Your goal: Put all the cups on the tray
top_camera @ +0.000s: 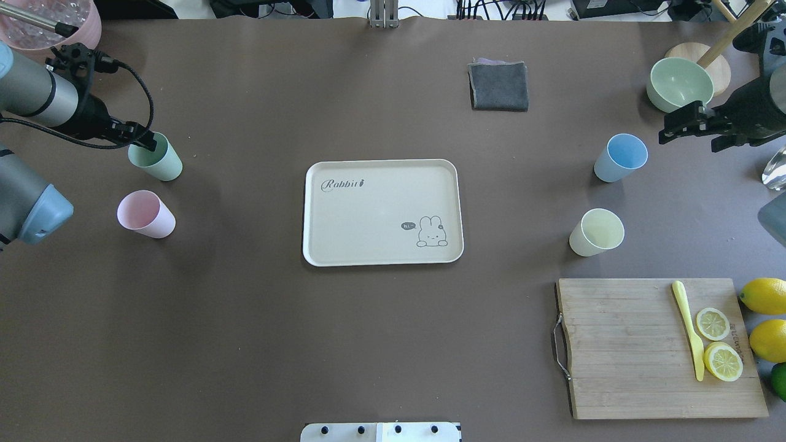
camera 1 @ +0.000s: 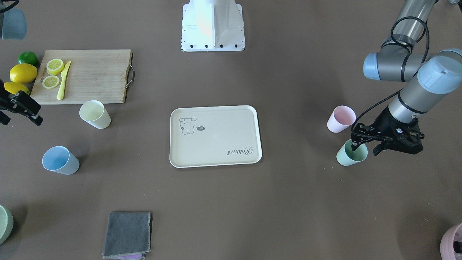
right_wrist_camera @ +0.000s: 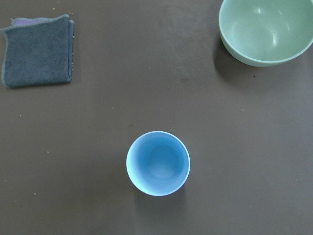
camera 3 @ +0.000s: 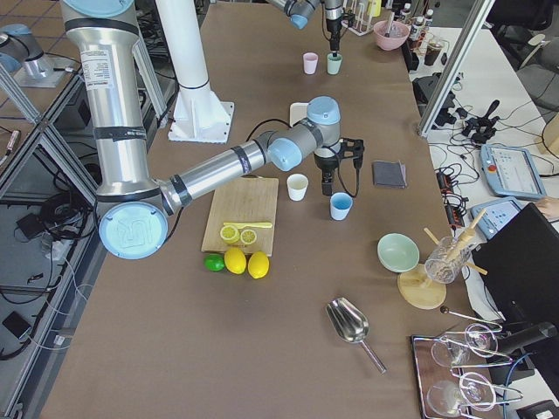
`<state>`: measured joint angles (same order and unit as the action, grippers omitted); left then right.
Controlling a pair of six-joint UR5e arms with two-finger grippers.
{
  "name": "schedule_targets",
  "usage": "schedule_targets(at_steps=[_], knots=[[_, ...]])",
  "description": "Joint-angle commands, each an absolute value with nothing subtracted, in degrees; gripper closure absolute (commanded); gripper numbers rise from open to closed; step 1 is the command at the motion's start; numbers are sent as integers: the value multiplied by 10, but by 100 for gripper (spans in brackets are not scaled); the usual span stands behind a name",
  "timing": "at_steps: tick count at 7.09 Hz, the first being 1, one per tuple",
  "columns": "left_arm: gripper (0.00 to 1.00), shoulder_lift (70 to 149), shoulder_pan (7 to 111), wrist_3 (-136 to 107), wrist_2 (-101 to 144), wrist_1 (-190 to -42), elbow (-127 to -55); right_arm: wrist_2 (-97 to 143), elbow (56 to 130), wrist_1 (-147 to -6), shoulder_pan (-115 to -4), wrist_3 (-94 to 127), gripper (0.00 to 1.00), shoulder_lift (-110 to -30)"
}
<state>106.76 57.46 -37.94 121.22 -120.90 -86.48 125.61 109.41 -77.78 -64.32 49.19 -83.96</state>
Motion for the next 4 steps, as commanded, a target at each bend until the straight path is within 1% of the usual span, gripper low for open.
schedule_targets(at_steps=[1,2,3,4], knots=[[63,1063,570,-374,1208,-1209,-848,1256,1095,-778,-642,493,1,-840],[67,1063,570,-374,1204,-1209,-841,1254,1095,-778,-642,492,1,-841],[100,1067,570,-374,1195,-1209,-841,1247,1093,-777,-642,489,1,-846],[100,1071,570,-374,1195,-1209,-852,1247,1090,-773,-642,478,2,-851]])
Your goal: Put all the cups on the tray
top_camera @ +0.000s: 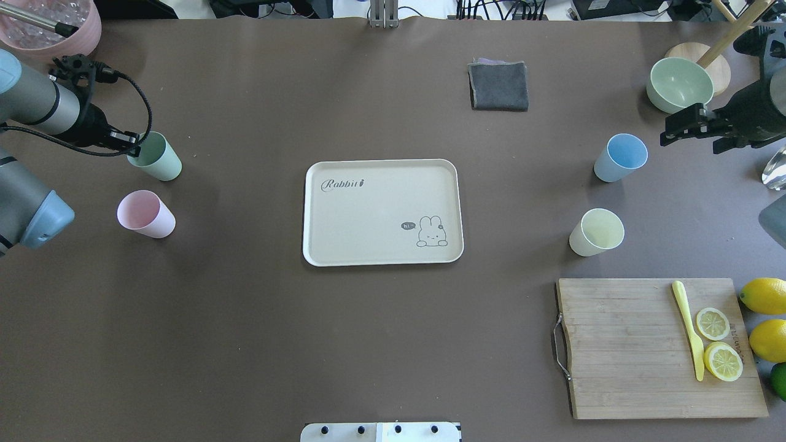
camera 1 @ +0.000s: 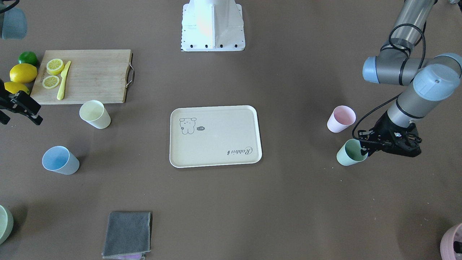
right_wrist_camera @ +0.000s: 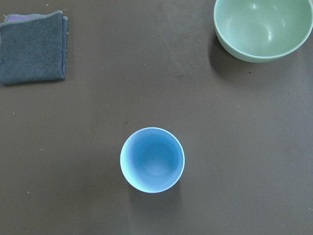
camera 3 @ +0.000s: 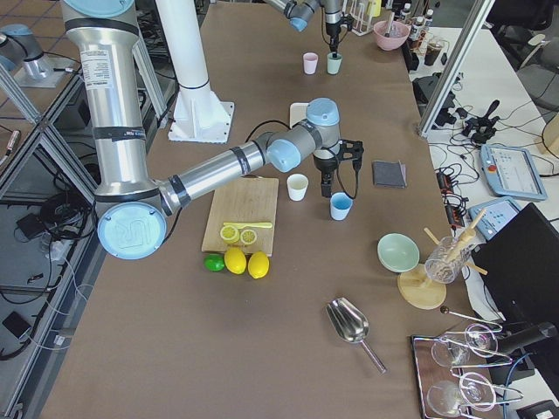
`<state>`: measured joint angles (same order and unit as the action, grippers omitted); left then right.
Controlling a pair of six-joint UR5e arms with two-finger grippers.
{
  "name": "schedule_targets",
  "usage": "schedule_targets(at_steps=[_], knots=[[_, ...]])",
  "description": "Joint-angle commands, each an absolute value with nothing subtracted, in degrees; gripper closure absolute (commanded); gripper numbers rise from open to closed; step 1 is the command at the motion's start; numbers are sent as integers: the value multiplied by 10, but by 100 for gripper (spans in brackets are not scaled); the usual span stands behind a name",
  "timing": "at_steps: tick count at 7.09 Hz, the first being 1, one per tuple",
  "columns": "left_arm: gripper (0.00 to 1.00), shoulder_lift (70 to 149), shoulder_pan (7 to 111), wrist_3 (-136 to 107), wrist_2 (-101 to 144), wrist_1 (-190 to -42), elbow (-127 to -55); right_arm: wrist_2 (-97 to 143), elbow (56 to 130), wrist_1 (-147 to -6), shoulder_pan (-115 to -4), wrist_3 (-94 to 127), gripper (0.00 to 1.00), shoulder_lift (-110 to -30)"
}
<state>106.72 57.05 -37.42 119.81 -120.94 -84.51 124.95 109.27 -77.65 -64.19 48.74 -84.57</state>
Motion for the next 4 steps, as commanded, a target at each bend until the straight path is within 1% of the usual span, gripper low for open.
schedule_targets(at_steps=[1,2,3,4], knots=[[100,1071,577,-378,1201,-1209,-873,1247,1085,-773,-642,462,13,-851],[100,1085,586,-388,1201,-1197,-902,1247,1077,-773,-642,452,29,-851],[100,1109,586,-451,1201,-1160,-925,1248,1063,-772,-641,451,31,-849],[100,1141,581,-504,1198,-1104,-959,1248,1045,-771,-641,447,24,-845]])
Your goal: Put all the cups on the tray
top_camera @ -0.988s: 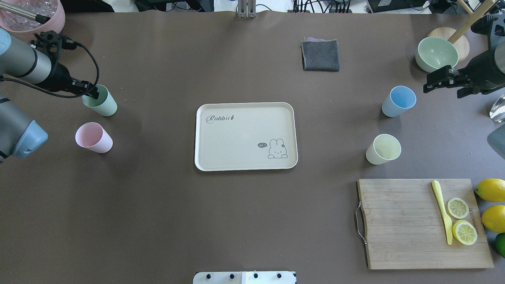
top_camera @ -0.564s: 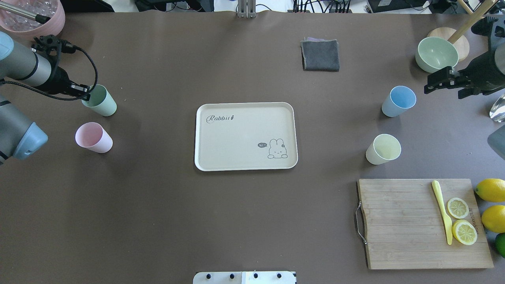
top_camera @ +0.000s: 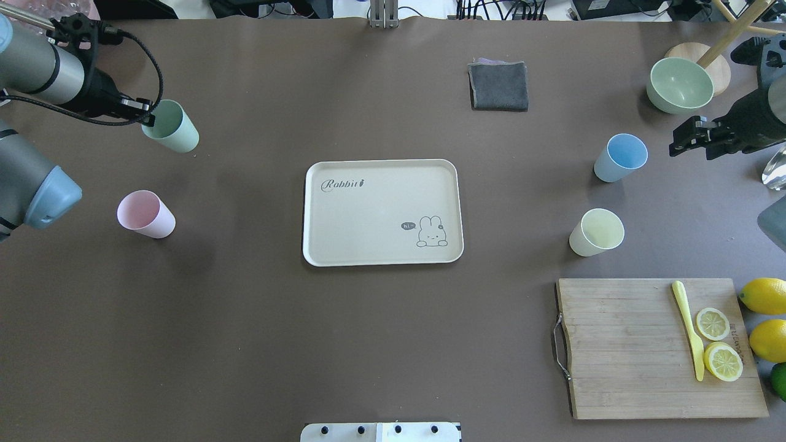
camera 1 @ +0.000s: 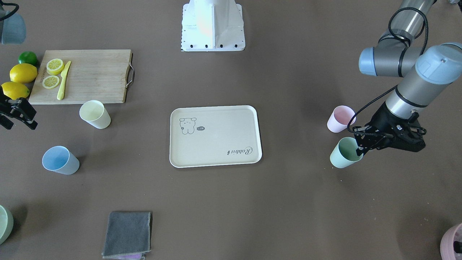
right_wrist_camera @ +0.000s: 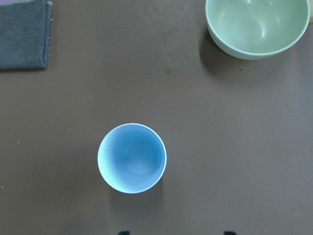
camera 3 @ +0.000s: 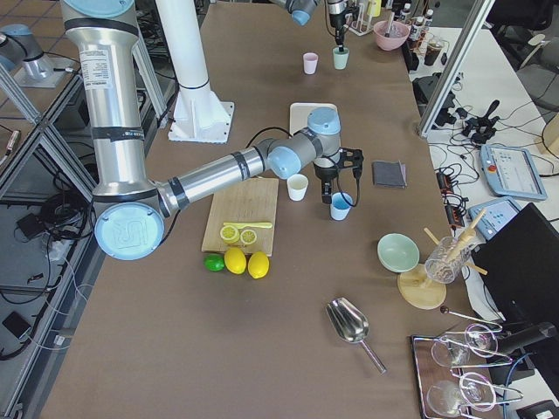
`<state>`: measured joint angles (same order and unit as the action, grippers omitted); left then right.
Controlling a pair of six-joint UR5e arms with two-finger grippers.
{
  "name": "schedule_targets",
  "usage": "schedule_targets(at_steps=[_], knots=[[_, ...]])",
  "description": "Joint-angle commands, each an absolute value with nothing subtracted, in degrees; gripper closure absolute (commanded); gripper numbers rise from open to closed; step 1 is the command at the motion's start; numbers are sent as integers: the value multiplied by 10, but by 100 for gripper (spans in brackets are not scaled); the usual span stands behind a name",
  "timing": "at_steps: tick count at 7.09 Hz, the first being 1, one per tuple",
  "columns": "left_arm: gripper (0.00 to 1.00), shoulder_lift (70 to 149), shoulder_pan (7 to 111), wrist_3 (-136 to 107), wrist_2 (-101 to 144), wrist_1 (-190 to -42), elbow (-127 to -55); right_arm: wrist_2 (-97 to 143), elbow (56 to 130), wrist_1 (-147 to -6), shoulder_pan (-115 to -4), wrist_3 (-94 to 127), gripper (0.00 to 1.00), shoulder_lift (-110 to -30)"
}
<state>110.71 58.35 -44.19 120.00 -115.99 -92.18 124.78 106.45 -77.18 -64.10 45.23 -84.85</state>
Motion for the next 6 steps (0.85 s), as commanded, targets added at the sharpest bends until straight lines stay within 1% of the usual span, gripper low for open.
schedule_targets(at_steps=[1,2,4,6], knots=[[100,1156,544,-548,1191,-1080,-981,1248,1028,-772,-641,427,17,-840],[100,1181,493,-597,1142,-1078,-979,1247,1013,-774,-640,427,8,-817],[100,1221,418,-651,1077,-1061,-961,1247,971,-772,-639,426,8,-794],[100,1274,377,-678,1035,-1027,-929,1247,967,-773,-639,427,9,-792]])
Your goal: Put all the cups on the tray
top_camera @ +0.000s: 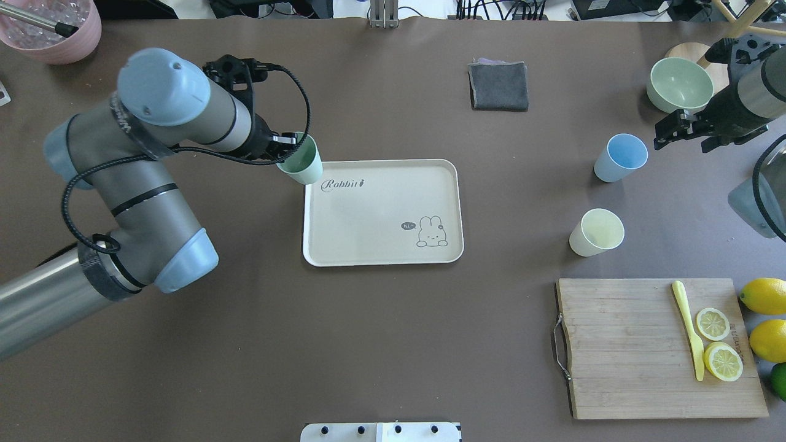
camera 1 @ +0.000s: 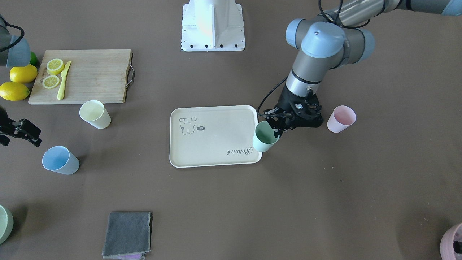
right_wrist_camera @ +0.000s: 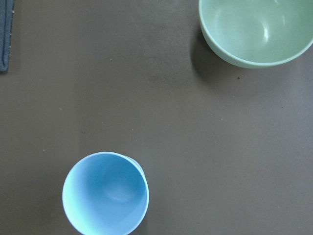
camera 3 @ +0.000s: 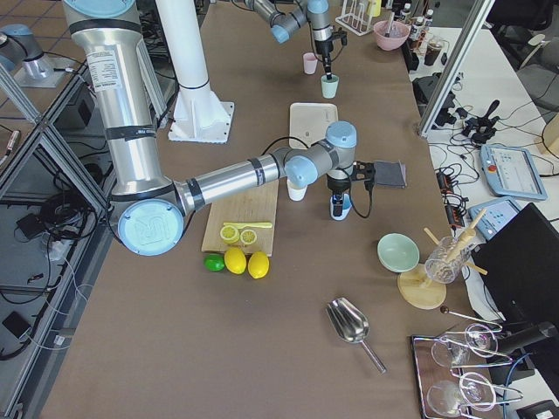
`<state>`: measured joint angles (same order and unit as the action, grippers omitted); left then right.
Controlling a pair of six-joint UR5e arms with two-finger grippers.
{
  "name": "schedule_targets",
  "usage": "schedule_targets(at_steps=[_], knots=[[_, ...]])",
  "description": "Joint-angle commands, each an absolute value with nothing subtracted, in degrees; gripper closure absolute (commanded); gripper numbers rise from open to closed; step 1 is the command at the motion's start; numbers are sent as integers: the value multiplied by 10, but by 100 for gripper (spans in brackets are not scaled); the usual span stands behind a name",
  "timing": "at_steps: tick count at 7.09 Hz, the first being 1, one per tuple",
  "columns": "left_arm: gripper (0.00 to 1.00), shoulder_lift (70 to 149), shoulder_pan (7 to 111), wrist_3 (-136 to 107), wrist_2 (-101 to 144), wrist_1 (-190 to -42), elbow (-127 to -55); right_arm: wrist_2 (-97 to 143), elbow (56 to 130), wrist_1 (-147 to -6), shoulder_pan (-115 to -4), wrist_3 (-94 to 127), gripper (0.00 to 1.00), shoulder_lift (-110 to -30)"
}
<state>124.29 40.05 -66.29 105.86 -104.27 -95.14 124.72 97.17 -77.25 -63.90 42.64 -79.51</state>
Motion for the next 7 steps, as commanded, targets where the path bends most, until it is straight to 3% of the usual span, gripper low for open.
schedule_targets(at_steps=[1,4,5,6,7], knots=[[100,1289,377,-678,1034,-1028,-899,1247,962,-773,-639,430,9,-788],[100,1304,374,-675,1027,-1034,-867,1248,938,-773,-639,432,10,-773],[30,1304,374,-671,1027,-1035,-868,1248,932,-773,-639,432,10,-771],[2,1303,374,-671,1027,-1037,-881,1248,932,-773,-638,432,10,-770],[2,1303,385,-670,1033,-1034,-902,1248,919,-773,-637,432,11,-761]])
